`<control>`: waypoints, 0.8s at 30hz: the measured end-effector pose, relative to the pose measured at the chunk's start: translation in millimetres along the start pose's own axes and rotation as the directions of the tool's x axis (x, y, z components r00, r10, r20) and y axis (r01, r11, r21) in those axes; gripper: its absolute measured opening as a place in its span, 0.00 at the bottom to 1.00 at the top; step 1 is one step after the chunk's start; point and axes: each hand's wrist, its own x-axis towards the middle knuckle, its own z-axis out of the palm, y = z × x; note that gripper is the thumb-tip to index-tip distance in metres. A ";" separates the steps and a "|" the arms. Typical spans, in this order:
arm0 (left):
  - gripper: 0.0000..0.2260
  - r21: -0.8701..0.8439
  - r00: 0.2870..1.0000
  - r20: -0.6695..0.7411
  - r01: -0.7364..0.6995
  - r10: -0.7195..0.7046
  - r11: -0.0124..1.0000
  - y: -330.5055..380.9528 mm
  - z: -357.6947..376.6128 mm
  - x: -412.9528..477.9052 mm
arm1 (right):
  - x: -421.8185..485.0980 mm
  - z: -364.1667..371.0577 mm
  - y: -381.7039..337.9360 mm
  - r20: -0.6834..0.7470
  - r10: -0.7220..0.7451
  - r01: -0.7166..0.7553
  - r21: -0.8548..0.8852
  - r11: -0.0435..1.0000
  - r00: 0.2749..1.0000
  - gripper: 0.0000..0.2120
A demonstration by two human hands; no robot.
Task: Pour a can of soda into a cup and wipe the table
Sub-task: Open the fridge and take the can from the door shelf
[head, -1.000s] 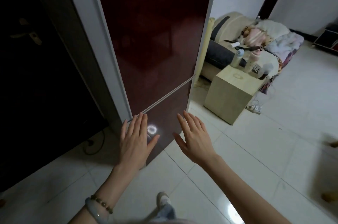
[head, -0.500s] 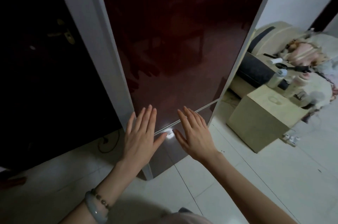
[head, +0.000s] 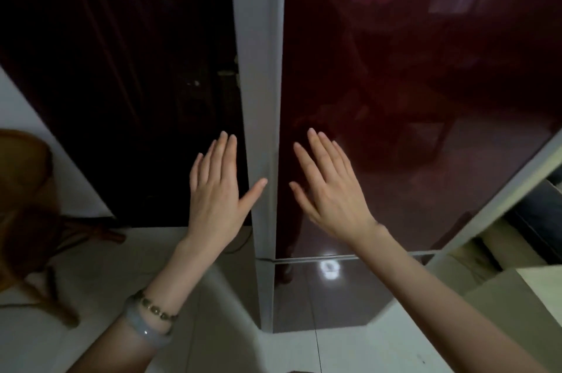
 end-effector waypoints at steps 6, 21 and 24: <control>0.34 -0.306 0.990 0.026 0.141 -0.140 0.942 -5.3 -3.1 30.1 | 12.5 16.0 8.8 0.010 -0.086 0.087 -0.080 0.993 0.996 0.26; 0.17 -0.579 0.986 0.112 0.167 -0.125 0.798 2.8 0.6 45.7 | 9.8 18.7 7.4 0.066 -0.059 0.071 -0.213 0.974 0.996 0.34; 0.16 -0.570 0.982 0.113 0.187 -0.149 0.800 1.7 -4.7 48.3 | 10.2 16.5 2.7 0.075 -0.023 0.038 -0.207 0.978 0.997 0.34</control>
